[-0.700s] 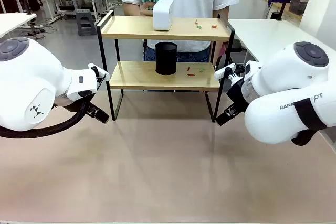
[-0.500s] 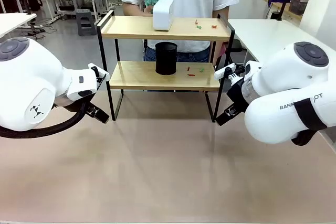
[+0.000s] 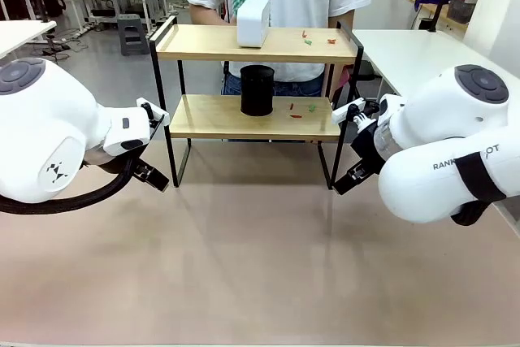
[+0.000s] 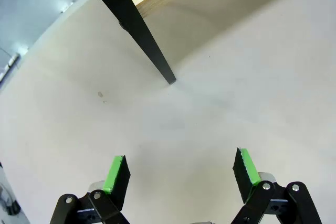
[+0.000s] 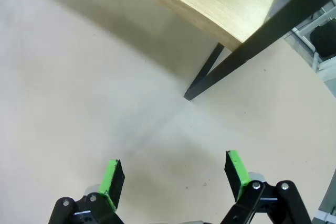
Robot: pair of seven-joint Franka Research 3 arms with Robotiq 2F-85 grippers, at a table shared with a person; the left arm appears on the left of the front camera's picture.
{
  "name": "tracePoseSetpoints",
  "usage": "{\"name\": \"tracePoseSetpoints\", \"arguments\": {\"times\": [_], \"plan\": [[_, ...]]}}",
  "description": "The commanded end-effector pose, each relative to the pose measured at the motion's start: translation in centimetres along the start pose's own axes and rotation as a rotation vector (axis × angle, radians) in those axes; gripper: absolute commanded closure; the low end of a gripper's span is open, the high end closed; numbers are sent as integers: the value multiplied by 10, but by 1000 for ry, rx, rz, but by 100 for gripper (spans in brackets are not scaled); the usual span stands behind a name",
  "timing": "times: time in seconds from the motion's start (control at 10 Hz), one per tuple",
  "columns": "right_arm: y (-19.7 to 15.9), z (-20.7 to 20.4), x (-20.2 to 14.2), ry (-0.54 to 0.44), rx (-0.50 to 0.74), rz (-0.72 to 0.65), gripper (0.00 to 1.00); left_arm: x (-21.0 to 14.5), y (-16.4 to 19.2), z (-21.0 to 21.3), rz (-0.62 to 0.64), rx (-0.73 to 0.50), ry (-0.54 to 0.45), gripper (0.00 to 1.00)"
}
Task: Clean the shelf.
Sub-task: Pick up the Duster from the human.
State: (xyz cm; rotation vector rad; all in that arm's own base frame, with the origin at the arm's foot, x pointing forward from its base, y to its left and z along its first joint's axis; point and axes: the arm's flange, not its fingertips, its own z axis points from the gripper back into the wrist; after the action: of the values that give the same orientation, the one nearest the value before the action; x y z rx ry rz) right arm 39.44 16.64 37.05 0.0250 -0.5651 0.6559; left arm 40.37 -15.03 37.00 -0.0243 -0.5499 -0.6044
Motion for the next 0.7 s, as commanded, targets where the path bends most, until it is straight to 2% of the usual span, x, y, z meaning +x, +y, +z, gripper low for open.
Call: {"name": "tracePoseSetpoints", "arguments": {"times": [0.0,0.3,0.4,0.5,0.6], "plan": [[0,0,0,0,0,-1,0,0,0,0,-1,0,0,0],[0,0,0,0,0,0,0,0,0,0,0,0,0,0],[-11,56,12,-14,153,-94,0,11,-5,43,-21,-161,74,0],[-30,115,15,76,178,-264,0,15,-2,97,72,-231,230,0],[-58,167,3,40,303,-382,0,10,18,144,131,-363,132,0]]}}
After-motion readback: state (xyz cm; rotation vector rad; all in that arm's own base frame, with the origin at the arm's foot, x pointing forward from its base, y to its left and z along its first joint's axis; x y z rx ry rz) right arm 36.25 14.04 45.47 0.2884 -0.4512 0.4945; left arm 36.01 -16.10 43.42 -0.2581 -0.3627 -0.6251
